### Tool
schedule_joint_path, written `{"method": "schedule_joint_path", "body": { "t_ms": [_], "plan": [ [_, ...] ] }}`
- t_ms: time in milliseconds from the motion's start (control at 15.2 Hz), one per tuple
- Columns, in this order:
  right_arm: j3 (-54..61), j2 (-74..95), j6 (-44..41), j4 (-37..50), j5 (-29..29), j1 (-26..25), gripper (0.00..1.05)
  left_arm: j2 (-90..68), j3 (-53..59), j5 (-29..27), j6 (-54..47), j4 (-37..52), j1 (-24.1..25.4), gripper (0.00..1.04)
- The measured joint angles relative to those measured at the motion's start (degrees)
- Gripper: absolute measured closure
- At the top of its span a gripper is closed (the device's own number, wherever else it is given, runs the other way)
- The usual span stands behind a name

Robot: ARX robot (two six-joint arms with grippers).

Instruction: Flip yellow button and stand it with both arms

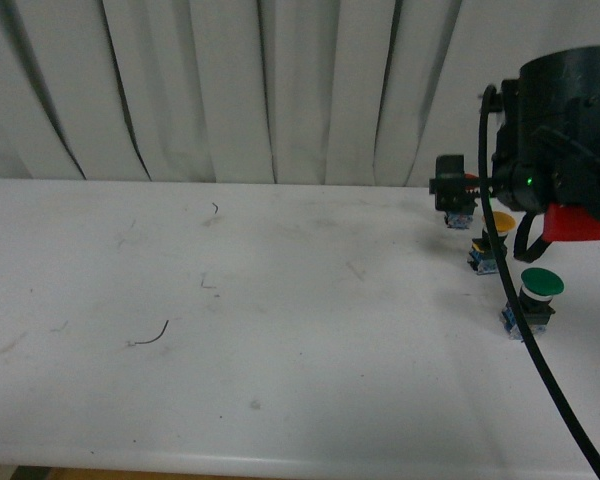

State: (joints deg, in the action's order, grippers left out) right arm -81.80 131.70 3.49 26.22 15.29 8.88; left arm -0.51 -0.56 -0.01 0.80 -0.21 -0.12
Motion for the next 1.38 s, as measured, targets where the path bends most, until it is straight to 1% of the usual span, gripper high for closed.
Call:
{"method": "schedule_joint_path", "body": {
  "t_ms": [66,328,460,525,591,722,788,854,919,985,1116,1379],
  "plan": [
    [1.9,-2.5,0.5,0.9,-1.2,-0.4,0.07,0.0,0.0,0.0,0.0,0.0,0.0,0.07],
    [13.5,-15.3,2.3,9.2,-6.8,-3.1,0.07,0.0,0.0,0.0,0.0,0.0,0.0,0.07],
    [20.5,-22.8,3.8,13.3,-9.8,-4.6,0.07,0.0,0.0,0.0,0.0,0.0,0.0,0.07],
    [26.7,-29.9,5.0,16.6,-12.3,-5.6,0.07,0.0,0.0,0.0,0.0,0.0,0.0,0.07],
    [30.5,-34.6,5.5,18.2,-14.1,-6.0,0.07,0.0,0.0,0.0,0.0,0.0,0.0,0.07],
    [38.7,-44.9,1.8,17.1,-12.9,-6.0,0.22,0.0,0.0,0.0,0.0,0.0,0.0,0.07],
    [44.4,-51.3,-0.2,15.4,-12.9,-6.0,0.31,0.0,0.0,0.0,0.0,0.0,0.0,0.07],
    [56.4,-67.1,-2.1,8.1,-15.3,-8.6,0.53,0.0,0.0,0.0,0.0,0.0,0.0,0.07],
    [68.5,-91.5,-3.1,-0.9,-15.3,-9.0,0.90,0.0,0.0,0.0,0.0,0.0,0.0,0.07],
    [72.8,-97.4,-3.3,-1.3,-15.3,-8.9,1.03,0.0,0.0,0.0,0.0,0.0,0.0,0.07],
    [77.4,-105.6,-3.3,-4.8,-15.2,-8.9,1.03,0.0,0.0,0.0,0.0,0.0,0.0,0.07],
    [79.0,-110.9,-3.3,-8.0,-15.3,-8.9,1.03,0.0,0.0,0.0,0.0,0.0,0.0,0.07]
  ]
}}
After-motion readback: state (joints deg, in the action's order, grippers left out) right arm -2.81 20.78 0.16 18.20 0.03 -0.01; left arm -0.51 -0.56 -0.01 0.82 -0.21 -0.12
